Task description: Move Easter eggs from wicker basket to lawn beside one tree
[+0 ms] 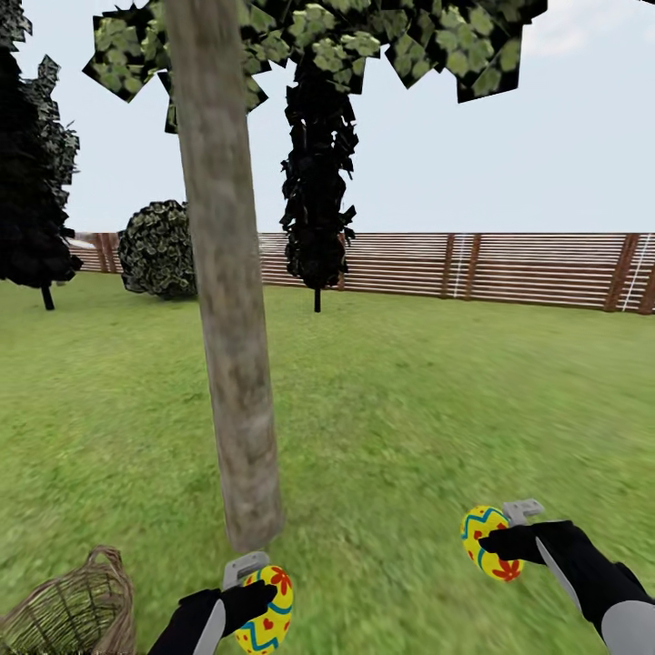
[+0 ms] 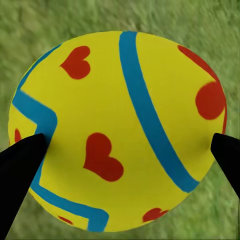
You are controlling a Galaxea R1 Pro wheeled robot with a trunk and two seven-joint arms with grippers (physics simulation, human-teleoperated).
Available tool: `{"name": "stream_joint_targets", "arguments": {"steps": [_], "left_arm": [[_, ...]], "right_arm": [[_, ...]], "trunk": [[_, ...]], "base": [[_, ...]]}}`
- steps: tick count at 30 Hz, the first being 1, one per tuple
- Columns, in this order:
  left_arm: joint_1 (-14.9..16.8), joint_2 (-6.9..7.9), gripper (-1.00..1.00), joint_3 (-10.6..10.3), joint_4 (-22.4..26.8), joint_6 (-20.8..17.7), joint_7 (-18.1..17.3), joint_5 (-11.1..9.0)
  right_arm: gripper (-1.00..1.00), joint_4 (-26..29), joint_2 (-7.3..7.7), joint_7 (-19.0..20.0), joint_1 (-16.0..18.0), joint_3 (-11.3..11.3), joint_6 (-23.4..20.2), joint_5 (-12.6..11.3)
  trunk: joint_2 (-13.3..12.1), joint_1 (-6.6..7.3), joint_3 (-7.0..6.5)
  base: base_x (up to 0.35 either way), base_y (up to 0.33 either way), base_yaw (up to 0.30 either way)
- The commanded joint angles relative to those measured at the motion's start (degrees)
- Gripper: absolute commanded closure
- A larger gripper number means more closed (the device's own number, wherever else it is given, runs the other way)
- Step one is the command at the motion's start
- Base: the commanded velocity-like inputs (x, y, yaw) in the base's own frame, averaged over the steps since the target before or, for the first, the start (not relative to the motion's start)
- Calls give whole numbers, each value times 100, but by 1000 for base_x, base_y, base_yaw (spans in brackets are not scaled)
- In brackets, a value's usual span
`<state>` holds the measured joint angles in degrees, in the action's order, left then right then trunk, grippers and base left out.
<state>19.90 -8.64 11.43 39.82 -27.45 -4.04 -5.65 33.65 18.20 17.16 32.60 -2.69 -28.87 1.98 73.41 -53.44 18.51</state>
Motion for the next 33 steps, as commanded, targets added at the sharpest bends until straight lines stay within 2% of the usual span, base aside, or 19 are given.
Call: {"name": "stream_joint_targets", "arguments": {"steps": [1,15,25,31,33], "left_arm": [[5,-18,100,35,8,-41,-9,-33],[5,-24,100,37,8,18,-9,-32],[5,-15,100,52,8,12,-1,-43],[5,-15,100,52,8,20,-2,-49],[5,-20,100,50,3,20,-1,-43]], "right_arm": [[100,10,8,12,1,-21,-22,21],[100,10,-19,-42,1,-89,-16,18],[100,56,53,34,1,-69,-16,-13],[100,45,21,11,1,-79,-27,3],[100,45,17,1,1,-75,-31,-4]], "trunk": [[5,-2,8],[5,-2,8],[5,-2,9],[5,-2,9],[85,-46,44]], "base": [[174,-303,290],[75,-194,285],[0,-3,20],[0,0,0],[0,0,0]]}}
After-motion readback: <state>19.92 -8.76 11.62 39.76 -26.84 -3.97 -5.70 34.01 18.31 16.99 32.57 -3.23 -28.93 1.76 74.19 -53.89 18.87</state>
